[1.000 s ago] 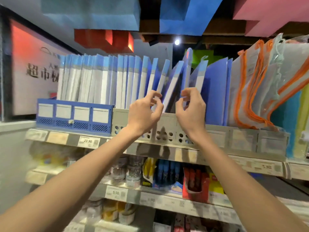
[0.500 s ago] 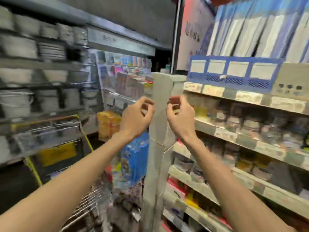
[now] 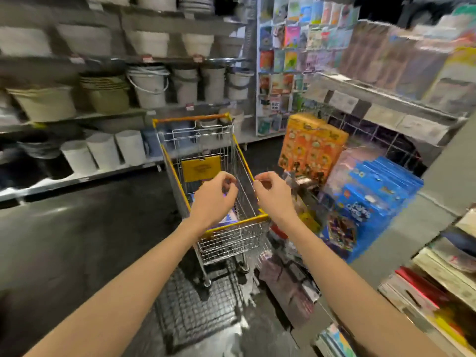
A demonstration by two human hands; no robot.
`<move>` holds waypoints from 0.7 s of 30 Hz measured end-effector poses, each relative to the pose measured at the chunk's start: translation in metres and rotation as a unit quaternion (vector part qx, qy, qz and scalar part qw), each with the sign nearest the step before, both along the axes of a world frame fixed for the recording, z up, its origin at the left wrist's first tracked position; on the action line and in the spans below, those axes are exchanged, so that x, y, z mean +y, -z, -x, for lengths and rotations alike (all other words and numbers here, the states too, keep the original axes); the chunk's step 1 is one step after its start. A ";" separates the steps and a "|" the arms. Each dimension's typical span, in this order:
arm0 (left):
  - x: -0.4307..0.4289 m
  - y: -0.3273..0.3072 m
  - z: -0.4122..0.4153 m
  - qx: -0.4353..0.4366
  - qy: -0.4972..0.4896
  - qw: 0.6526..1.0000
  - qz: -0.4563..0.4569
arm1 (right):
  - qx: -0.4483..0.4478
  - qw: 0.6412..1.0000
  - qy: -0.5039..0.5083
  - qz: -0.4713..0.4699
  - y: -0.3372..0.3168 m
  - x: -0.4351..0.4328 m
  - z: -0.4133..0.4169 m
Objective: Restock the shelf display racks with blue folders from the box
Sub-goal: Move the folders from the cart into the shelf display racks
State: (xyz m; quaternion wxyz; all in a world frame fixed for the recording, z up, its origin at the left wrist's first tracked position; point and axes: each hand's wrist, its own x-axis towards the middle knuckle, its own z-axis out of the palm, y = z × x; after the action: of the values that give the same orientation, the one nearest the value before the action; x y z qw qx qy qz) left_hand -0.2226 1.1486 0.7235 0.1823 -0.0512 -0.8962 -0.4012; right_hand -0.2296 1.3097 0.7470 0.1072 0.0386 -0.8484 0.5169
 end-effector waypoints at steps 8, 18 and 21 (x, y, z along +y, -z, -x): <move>-0.081 0.101 0.144 -0.179 0.003 0.982 0.059 | -0.164 0.986 -0.025 -0.024 0.116 -0.069 0.154; -0.123 0.177 0.297 -0.328 -0.007 0.945 -0.008 | -0.303 0.949 -0.038 -0.082 0.201 -0.112 0.296; -0.130 0.199 0.340 -0.375 -0.028 0.926 -0.024 | -0.328 0.941 -0.038 -0.067 0.219 -0.116 0.323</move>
State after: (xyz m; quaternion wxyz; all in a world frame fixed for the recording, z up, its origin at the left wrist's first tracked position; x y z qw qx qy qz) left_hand -0.5624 1.0184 0.5242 -0.1549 0.1327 -0.8904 -0.4069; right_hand -0.5526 1.1935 0.5279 -0.1999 -0.0934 -0.8673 0.4462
